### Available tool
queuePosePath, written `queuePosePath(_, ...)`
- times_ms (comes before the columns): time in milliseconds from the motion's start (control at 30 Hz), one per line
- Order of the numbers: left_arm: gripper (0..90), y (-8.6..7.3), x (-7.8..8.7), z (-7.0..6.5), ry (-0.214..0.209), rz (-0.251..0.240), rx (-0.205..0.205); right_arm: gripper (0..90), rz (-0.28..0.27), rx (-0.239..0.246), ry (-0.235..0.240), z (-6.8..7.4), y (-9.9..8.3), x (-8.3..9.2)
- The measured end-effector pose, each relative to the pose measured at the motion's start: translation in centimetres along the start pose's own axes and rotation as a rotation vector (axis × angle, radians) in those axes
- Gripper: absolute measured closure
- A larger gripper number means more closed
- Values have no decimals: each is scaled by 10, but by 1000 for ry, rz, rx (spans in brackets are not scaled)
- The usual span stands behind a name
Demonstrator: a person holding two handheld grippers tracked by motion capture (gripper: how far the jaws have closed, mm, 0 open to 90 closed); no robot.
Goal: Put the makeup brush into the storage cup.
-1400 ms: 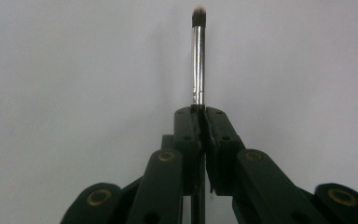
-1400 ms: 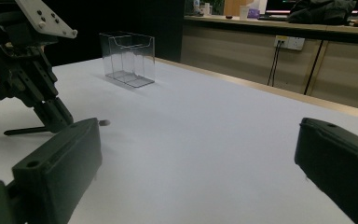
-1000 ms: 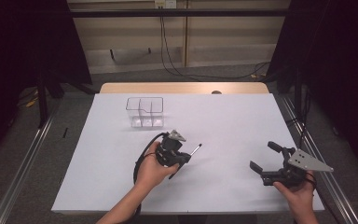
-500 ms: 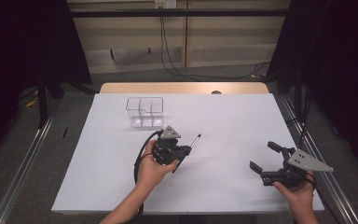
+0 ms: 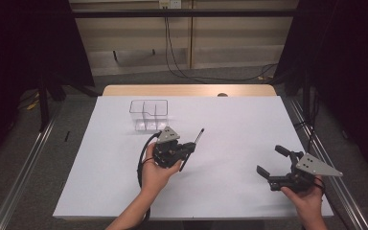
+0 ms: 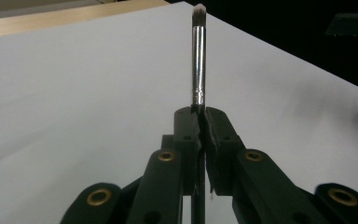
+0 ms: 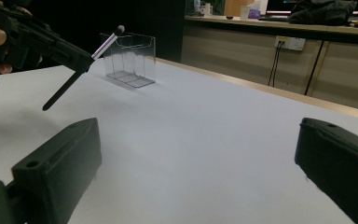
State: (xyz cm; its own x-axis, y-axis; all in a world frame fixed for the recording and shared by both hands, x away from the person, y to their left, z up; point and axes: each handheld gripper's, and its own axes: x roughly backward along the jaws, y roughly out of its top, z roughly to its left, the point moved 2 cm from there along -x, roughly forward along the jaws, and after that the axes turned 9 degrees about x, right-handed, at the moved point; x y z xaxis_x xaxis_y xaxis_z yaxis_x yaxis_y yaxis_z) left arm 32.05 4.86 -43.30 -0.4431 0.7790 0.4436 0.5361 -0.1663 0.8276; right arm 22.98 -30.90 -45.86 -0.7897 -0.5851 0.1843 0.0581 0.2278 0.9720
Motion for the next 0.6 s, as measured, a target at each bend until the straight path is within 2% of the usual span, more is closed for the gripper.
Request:
queuePosePath(100, 842, 3, 5, -1, 6, -54, -12, 3, -1, -2, 1, 0, 0, 0)
queuePosePath(267, 842, 6, 10, -1, 14, -98, -13, 2, -1, 0, 3, 0, 0, 0)
queuePosePath(300, 842, 8, 12, -1, 14, -125, -13, 2, -1, -1, 3, 0, 0, 0)
queuePosePath(600, 841, 12, 17, 2, 9, -184, -3, 2, -2, 0, 3, 0, 0, 0)
